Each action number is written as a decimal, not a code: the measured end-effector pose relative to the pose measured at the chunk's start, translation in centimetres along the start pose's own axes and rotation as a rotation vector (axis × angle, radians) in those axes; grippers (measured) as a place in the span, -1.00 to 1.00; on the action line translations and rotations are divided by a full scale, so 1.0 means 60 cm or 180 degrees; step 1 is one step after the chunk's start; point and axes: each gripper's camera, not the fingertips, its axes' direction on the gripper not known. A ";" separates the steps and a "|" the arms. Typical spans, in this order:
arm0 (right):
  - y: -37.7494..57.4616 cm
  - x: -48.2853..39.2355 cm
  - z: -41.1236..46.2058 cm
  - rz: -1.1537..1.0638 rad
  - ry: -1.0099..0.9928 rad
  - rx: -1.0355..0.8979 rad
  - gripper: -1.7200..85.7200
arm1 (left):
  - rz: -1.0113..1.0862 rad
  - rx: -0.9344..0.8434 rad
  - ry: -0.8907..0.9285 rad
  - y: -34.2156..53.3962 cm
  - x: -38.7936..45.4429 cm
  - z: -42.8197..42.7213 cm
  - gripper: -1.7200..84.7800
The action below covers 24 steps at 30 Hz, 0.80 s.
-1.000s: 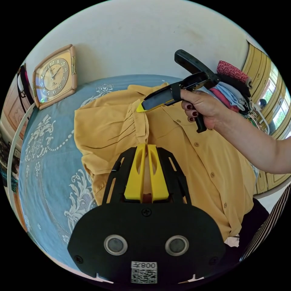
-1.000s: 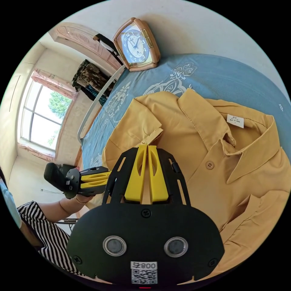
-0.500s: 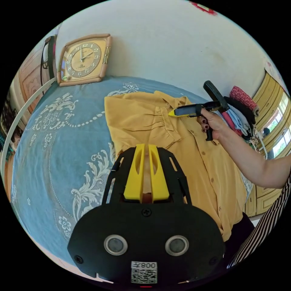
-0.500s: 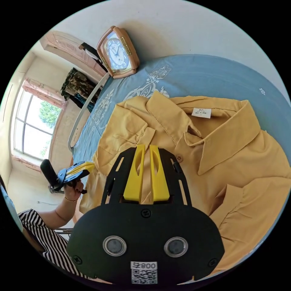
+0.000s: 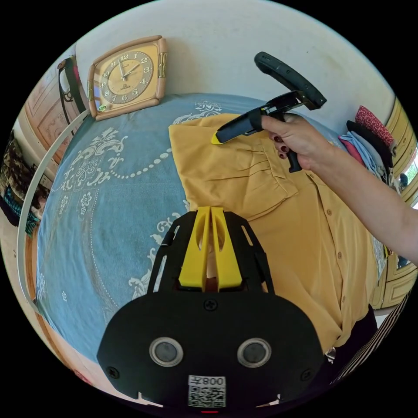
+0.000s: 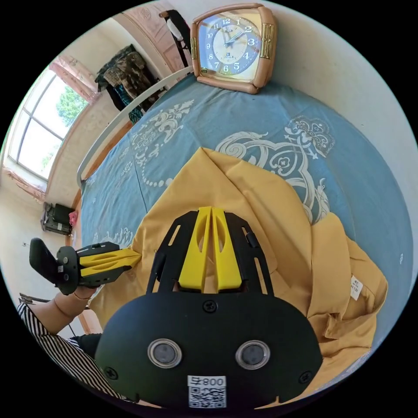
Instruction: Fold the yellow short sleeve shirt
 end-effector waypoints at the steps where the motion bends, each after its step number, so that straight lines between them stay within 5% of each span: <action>1: -0.001 0.004 -0.002 0.0022 -0.0027 -0.0005 -0.96 | -0.0008 0.0005 0.0019 -0.004 0.000 0.000 -0.95; 16: 0.245 0.186 -0.305 0.0711 -0.0084 0.0892 -0.93 | 0.0139 0.0587 0.0515 -0.117 0.032 -0.069 -0.87; 24: 0.219 0.362 -0.379 0.1172 0.0337 0.0565 -0.77 | 0.0350 0.0412 0.1297 -0.391 0.068 0.028 -0.72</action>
